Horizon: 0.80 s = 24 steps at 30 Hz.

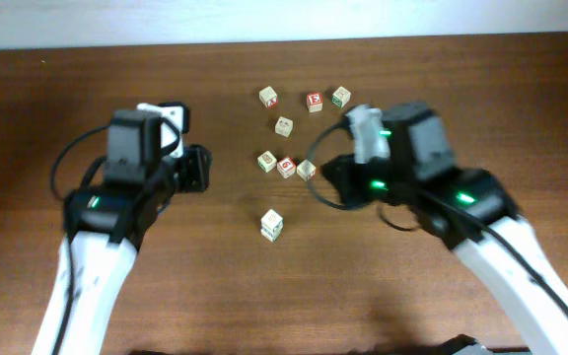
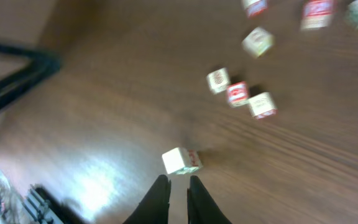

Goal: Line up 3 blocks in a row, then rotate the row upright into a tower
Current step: 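Open both grippers and withdraw them from the standing blocks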

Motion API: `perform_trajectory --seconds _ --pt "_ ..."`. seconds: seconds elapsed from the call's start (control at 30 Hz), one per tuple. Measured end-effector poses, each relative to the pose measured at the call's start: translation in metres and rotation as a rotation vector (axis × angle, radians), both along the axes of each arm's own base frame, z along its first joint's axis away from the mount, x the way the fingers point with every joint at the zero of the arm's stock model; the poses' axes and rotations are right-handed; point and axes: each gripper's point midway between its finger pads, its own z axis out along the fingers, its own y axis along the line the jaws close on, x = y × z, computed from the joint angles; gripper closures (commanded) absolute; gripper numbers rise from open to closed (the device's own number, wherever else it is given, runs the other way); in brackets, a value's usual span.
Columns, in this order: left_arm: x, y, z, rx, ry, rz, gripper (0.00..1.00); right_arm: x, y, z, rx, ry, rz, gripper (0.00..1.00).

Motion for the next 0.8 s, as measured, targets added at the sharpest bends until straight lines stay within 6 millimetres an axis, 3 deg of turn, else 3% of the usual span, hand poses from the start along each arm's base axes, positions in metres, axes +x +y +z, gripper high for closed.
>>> perform_trajectory --seconds 0.07,0.13,0.17,0.27,0.43,0.53,0.8 --pt "-0.016 0.003 0.024 -0.007 -0.059 0.003 0.01 -0.012 -0.037 0.027 0.008 -0.056 -0.092 0.62" --pt "-0.022 0.004 0.034 -0.011 -0.089 0.003 0.01 -0.022 -0.058 0.044 0.008 -0.110 -0.136 0.35" --pt "-0.023 0.005 0.038 -0.013 -0.100 0.003 0.01 -0.029 -0.068 0.054 0.019 -0.140 -0.168 0.02" --pt "-0.025 0.005 0.041 -0.012 -0.111 0.005 0.01 -0.058 -0.094 0.095 0.057 -0.290 -0.234 0.02" --pt "-0.025 0.006 0.041 -0.010 -0.111 0.007 0.01 -0.096 -0.105 0.129 0.098 -0.442 -0.245 0.02" --pt "-0.025 0.006 0.041 -0.010 -0.111 0.007 0.01 -0.106 -0.111 0.124 0.080 -0.433 -0.258 0.02" --pt "-0.025 0.006 0.041 -0.010 -0.109 0.008 0.01 -0.110 -0.115 0.112 0.048 -0.385 -0.275 0.02"
